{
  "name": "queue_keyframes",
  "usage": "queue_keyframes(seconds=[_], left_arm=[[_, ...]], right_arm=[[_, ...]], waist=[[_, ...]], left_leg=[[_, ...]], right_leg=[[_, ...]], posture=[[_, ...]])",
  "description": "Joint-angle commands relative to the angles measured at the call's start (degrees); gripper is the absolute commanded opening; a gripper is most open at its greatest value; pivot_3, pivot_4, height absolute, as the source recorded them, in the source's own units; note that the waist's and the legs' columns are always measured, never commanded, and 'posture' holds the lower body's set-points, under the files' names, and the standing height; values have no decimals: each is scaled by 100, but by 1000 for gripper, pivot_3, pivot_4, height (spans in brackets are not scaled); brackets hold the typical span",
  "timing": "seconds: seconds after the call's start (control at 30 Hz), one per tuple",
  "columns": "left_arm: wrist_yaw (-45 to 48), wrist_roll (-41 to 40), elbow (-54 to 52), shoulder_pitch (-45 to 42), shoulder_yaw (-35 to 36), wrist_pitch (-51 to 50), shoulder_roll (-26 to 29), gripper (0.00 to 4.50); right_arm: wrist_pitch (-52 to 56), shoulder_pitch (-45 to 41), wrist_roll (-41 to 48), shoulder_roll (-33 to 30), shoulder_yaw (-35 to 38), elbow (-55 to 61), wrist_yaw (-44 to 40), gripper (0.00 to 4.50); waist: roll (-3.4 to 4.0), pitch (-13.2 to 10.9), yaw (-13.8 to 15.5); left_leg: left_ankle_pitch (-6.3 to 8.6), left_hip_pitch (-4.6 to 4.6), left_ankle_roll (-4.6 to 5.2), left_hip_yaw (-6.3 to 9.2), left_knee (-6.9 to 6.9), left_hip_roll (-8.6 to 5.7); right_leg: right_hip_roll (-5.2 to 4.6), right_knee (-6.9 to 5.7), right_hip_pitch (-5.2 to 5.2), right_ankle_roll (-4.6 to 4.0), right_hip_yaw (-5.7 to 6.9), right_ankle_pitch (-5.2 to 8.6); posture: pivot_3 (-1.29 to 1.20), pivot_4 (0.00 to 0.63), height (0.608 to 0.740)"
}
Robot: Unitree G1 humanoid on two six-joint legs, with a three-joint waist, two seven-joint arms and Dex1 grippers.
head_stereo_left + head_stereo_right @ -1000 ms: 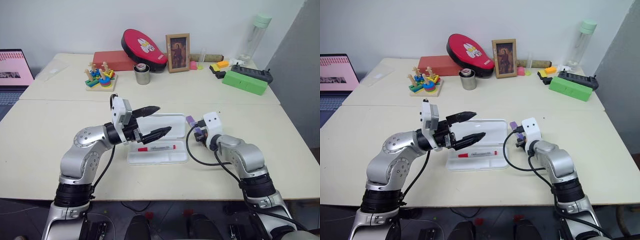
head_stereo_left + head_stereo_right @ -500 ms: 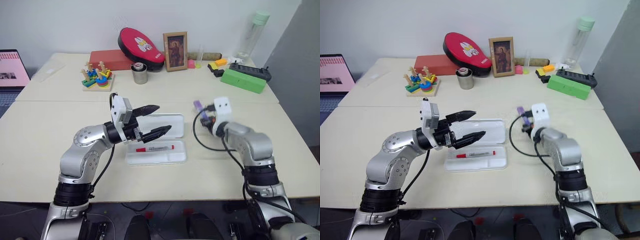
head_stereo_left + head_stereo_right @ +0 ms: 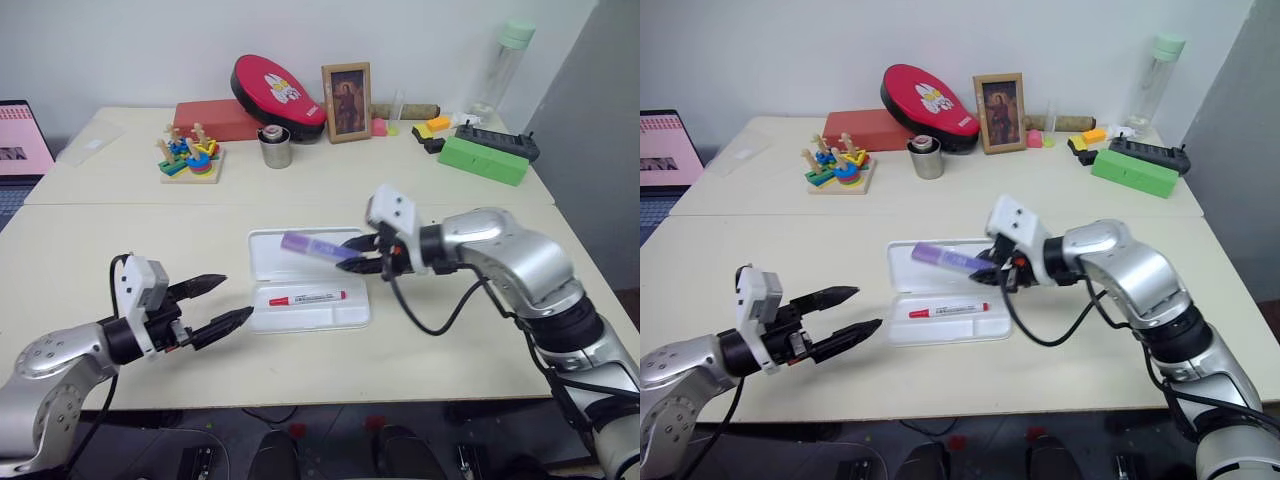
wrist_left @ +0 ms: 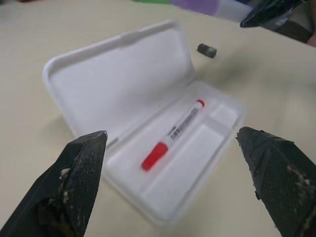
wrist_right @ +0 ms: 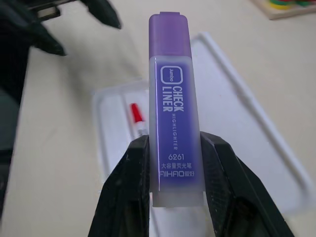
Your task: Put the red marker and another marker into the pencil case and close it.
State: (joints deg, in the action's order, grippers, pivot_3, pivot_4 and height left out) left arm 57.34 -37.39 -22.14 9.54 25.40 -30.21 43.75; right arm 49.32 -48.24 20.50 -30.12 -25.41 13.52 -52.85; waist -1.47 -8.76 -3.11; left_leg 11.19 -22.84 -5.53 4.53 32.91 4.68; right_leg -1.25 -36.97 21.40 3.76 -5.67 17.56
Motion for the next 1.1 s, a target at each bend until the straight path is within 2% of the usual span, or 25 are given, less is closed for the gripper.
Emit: queue_keyframes(seconds=[0.03, 0.13, 0.33, 0.67, 0.73, 0.77, 0.97, 1.1], left_arm=[[179, 176, -80, 370, 346, 263, 234, 4500], [153, 50, -205, 642, 564, 205, 244, 4500], [3, -97, -474, 880, 690, 125, 184, 4500], [-209, -273, -675, 916, 681, 10, 169, 4500], [-235, -280, -690, 917, 661, 0, 171, 4500], [-247, -277, -691, 907, 647, -6, 173, 4500], [-302, -254, -669, 783, 528, -40, 202, 4500], [-337, -253, -635, 544, 363, -49, 217, 4500]], right_arm=[[-322, -91, -407, 244, -539, -209, -85, 1088], [-497, -105, -765, 426, -977, -415, -91, 1088], [-693, -70, -1166, 653, -1376, -709, -176, 1088], [-1039, 28, -1627, 775, -1560, -1118, -358, 1088], [-1058, 50, -1667, 794, -1550, -1126, -384, 1801], [-1057, 60, -1682, 811, -1536, -1123, -391, 1930], [-1044, 71, -1685, 918, -1358, -1092, -389, 3381], [-1042, -20, -1480, 1017, -843, -1079, -298, 4268]], waist=[[-5, 3, 6], [-10, 4, 37], [-12, 4, 41], [-12, 4, 24], [-11, 4, 24], [-11, 4, 24], [-11, 4, 22], [-12, 4, 28]], left_leg=[[0, 1, -1, 0, 2, 0], [-2, -5, -4, -4, 10, -3], [-1, -4, -4, -4, -3, 1], [0, -2, -5, -5, -3, 1], [0, -3, -5, -5, -2, 1], [0, -3, -5, -5, -2, 1], [0, -3, -5, -5, -3, 1], [0, -3, -5, -5, -2, 1]], right_leg=[[0, -1, -1, -1, 0, 0], [-5, 0, -2, -1, -1, -1], [-2, -9, 6, 23, 5, -14], [-2, -7, 5, 23, 4, -15], [-2, -7, 4, 23, 4, -15], [-2, -7, 4, 23, 4, -15], [-2, -7, 4, 23, 4, -15], [-2, -8, 4, 24, 4, -15]], posture=[[0, 150, 740], [0, 150, 740], [0, 150, 740], [0, 150, 740], [0, 150, 740], [0, 150, 740], [0, 150, 740], [0, 150, 740]])
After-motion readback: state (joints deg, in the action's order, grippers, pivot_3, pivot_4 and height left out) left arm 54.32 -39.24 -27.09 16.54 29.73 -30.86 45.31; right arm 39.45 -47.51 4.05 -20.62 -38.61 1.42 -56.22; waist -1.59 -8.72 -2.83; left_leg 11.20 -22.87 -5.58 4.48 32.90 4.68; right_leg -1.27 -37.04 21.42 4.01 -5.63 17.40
